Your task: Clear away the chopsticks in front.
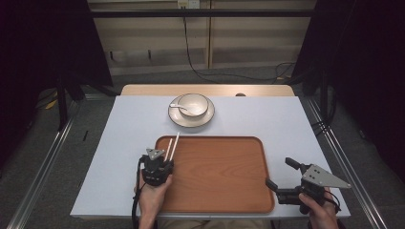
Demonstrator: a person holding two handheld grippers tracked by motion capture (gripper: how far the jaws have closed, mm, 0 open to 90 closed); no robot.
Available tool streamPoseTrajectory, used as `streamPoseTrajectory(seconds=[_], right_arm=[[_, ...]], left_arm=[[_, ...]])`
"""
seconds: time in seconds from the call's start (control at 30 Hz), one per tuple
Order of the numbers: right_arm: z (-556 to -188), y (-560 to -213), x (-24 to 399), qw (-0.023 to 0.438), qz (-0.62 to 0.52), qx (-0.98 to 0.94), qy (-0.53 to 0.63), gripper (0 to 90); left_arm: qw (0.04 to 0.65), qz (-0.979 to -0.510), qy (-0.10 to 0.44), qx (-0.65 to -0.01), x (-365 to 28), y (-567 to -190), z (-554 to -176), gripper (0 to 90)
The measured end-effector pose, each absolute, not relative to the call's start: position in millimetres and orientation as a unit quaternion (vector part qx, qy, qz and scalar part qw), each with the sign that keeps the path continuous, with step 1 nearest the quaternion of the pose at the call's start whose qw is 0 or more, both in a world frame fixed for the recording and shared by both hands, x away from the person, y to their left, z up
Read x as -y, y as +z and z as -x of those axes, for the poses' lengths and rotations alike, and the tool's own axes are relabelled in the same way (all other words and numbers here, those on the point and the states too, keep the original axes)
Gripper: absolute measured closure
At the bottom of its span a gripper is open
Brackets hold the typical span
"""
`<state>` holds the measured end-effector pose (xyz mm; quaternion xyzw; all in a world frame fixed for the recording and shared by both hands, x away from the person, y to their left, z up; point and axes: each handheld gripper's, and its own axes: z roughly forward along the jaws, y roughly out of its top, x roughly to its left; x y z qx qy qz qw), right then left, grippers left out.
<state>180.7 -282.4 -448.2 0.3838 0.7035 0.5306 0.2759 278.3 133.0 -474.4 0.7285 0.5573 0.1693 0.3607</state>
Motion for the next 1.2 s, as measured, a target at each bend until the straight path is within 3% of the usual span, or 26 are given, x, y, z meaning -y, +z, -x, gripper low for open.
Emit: streamPoseTrajectory(seconds=[1.2], right_arm=[[-180.9, -448.0, 281.6, 0.271, -0.381, -0.705, 0.533, 1.4]], left_arm=[[0.349, -0.727, 0.187, -0.56, -136.0, -474.5, -274.5, 84.7]])
